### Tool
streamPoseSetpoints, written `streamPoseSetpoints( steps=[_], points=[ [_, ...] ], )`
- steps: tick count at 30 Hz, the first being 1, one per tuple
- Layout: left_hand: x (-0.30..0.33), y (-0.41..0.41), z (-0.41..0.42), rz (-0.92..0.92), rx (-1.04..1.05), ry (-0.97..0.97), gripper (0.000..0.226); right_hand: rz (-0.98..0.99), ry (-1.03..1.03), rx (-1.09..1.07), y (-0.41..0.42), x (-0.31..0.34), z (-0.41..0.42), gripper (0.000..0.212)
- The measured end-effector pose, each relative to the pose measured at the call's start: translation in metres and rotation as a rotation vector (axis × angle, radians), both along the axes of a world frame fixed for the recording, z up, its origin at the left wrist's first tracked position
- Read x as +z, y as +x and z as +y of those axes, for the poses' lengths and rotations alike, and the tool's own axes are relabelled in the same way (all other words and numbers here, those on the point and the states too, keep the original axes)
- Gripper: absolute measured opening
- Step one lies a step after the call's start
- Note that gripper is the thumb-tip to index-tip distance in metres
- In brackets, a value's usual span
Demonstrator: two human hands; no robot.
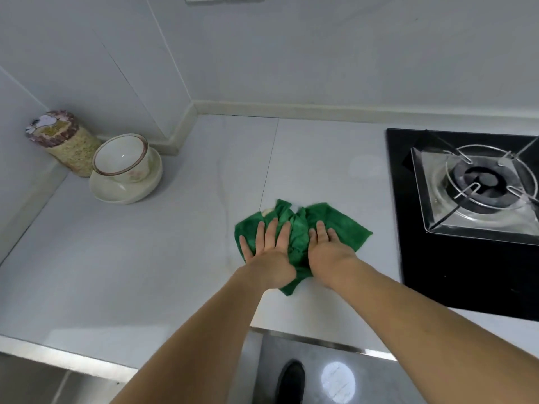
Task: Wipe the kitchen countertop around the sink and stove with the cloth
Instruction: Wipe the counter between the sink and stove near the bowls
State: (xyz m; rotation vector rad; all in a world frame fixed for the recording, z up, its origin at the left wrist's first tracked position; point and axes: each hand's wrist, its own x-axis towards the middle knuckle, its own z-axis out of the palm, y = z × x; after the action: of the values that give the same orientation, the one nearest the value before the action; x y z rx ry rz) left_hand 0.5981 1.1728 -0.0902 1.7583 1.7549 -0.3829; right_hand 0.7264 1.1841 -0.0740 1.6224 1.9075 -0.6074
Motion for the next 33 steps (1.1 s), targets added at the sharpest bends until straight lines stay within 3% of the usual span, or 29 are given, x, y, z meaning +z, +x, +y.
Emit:
streamPoseSetpoints(
  steps=[11, 18, 33],
  points=[
    [-0.014, 0.013, 0.200, -0.062, 0.001, 0.127, 0.100, 0.041, 0.128, 0.081, 0.026, -0.017, 0.195, 0.068],
    [-0.032, 0.015, 0.309, -0.114, -0.068, 0.358, 0.088, 0.030, 0.235, 0.075, 0.029, -0.023, 0.286, 0.067],
    [-0.037, 0.018, 0.314, -0.095, -0.063, 0.435, 0.077, 0.054, 0.307, 0.043, 0.026, -0.029, 0.293, 0.072]
  ],
)
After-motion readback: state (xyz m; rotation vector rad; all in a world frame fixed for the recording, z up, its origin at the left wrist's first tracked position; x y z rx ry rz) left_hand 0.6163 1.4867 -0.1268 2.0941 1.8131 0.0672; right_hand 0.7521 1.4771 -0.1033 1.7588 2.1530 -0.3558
